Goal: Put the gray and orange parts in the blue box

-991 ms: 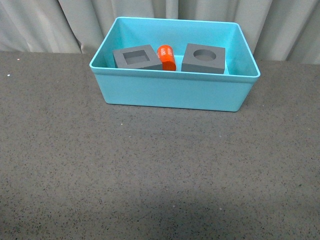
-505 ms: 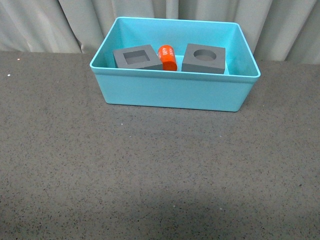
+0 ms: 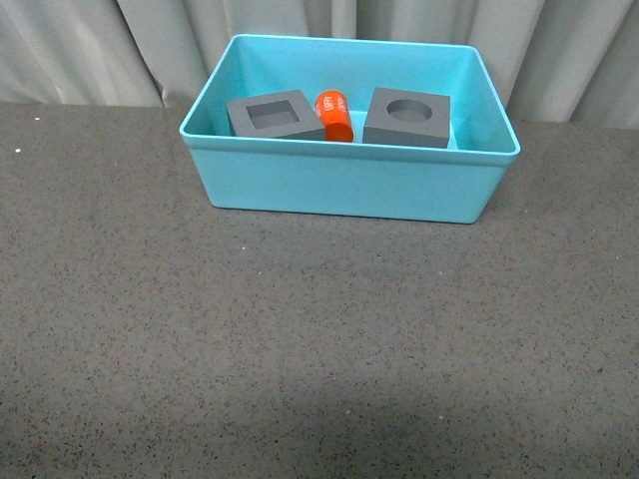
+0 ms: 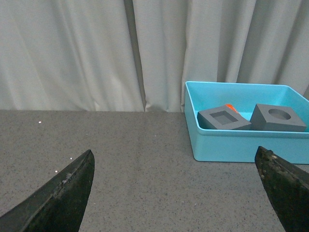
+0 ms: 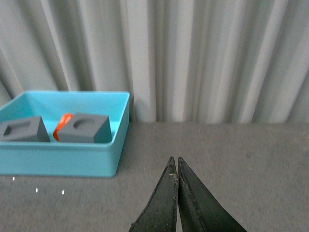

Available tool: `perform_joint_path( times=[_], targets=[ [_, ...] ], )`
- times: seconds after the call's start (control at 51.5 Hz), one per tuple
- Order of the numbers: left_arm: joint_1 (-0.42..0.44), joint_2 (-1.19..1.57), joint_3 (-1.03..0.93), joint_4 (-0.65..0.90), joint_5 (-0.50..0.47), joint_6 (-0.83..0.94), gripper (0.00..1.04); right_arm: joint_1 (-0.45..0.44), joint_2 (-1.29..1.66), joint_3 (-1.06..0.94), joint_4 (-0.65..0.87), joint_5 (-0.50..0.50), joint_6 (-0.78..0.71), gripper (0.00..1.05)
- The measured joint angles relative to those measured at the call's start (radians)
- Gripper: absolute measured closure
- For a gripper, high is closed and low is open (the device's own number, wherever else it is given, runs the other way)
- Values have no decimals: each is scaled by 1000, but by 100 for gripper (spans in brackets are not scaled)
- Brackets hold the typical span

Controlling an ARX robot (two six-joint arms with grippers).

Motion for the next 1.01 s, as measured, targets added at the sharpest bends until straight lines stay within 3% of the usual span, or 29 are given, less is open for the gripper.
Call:
perform_joint_path(
  times=[0.039,0.194,0.622,1.011],
  targets=[
    [0,0,0,0,0,0,7,0,-61,0,-79,-3,0,104],
    [0,0,0,0,0,0,7,0,-114,0,-101,-3,-1,101],
    [0,0,0,0,0,0,7,0,-114,0,-101,-3,0,8],
    [0,0,0,0,0,0,7,0,-114,0,-101,-3,0,10]
  ],
)
